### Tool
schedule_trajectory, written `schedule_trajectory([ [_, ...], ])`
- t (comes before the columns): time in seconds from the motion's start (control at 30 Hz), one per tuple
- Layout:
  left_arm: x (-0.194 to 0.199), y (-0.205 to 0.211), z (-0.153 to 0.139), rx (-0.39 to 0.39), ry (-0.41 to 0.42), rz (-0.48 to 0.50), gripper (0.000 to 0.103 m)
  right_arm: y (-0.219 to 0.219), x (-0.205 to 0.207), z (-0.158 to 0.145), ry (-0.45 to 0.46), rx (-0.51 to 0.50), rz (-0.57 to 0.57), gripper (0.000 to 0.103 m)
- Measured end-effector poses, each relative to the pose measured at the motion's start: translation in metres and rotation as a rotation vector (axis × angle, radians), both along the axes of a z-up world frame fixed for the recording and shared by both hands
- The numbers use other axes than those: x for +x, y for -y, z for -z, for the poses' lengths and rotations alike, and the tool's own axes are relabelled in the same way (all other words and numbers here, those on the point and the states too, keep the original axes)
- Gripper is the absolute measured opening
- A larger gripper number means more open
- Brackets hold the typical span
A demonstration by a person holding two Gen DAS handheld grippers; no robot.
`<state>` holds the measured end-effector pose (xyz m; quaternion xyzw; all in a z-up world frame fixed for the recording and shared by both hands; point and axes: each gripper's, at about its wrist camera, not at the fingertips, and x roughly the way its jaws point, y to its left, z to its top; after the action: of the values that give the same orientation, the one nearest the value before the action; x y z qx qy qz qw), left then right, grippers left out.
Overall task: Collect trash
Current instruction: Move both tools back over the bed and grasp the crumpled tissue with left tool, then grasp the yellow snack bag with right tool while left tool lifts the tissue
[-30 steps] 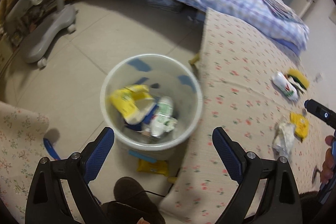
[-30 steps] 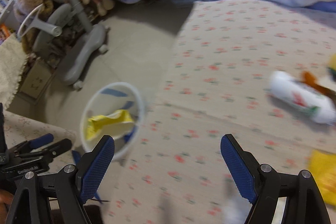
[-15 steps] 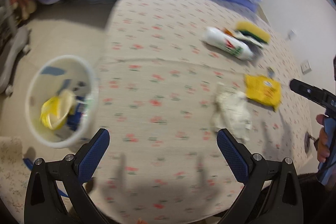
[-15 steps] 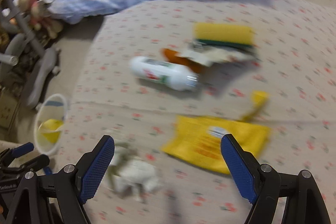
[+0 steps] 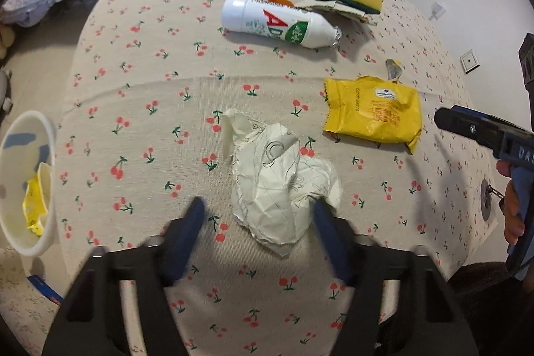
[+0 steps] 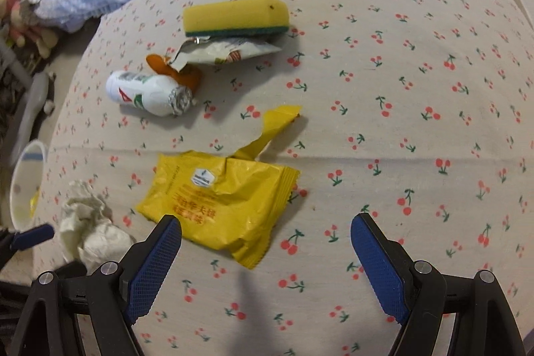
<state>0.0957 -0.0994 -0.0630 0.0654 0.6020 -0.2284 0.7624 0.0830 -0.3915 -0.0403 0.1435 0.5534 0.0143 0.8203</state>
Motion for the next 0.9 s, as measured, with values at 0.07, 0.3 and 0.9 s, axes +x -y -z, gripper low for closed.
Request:
schedule_trajectory([
  [0.07,0.003,-0.001,0.003,-0.029,-0.017,-0.003,0.039,-0.004,0.002,0.003,-0.009,-0.015,-0.044,0.087],
  [0.3,0.012,-0.009,-0.013,-0.049,0.046,-0.024,0.022,-0.029,0.011,0.011,-0.012,-0.096,-0.213,0.092],
  [0.9,0.033,-0.043,-0.027,-0.085,0.06,-0.116,0.022,-0.061,0.05,0.043,-0.029,-0.247,-0.404,0.092],
])
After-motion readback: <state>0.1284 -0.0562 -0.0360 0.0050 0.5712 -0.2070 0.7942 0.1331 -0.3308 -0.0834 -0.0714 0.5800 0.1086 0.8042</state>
